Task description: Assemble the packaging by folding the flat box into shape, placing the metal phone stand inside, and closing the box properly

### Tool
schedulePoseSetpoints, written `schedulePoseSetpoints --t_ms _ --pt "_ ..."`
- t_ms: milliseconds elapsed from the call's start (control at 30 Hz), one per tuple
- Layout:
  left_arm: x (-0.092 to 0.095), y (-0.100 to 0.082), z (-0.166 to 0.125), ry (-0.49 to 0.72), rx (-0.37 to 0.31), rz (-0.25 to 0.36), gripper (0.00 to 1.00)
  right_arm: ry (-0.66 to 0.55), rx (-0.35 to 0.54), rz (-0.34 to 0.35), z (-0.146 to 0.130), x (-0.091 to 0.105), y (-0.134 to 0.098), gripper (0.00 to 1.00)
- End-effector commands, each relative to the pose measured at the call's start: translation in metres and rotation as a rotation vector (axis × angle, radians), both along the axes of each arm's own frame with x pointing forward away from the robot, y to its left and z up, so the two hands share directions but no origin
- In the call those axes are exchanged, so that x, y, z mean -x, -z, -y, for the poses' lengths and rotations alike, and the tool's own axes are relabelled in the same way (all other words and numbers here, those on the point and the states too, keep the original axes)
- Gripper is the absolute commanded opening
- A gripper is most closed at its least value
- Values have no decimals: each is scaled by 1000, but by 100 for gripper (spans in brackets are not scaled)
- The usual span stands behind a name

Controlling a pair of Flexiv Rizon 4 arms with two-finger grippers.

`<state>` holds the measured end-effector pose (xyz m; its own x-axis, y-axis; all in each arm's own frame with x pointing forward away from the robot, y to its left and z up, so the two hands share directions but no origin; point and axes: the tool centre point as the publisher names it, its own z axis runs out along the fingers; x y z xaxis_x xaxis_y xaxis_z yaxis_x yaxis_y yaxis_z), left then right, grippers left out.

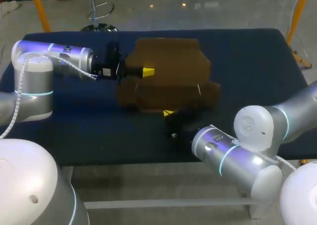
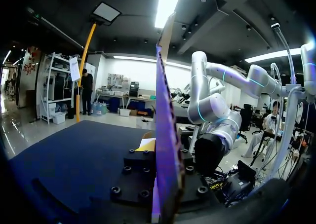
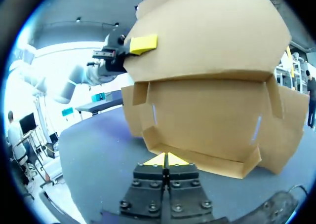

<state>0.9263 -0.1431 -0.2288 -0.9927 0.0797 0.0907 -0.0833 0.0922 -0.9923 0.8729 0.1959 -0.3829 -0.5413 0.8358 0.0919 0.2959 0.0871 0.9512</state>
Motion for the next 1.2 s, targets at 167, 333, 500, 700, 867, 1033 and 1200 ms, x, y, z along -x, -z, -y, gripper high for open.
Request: schedulePoseSetpoints --t_ms 167,333,500,700,867,1033,1200 --pt "-1 3 1 4 1 0 0 -95 -10 -6 41 32 -22 0" --pt "-1 3 1 4 1 0 0 -173 -2 1 61 53 -28 5" --pt "-1 3 1 4 1 0 0 -217 17 -3 73 68 -30 9" --pt "-1 3 1 4 1 0 0 -263 39 9 91 85 -35 20" --pt "-1 3 1 4 1 0 0 -338 56 17 112 96 -40 30" --pt "-1 3 1 4 1 0 0 -361 81 6 136 98 -40 39" --pt "-1 3 1 4 1 0 0 -361 92 13 160 100 -42 51"
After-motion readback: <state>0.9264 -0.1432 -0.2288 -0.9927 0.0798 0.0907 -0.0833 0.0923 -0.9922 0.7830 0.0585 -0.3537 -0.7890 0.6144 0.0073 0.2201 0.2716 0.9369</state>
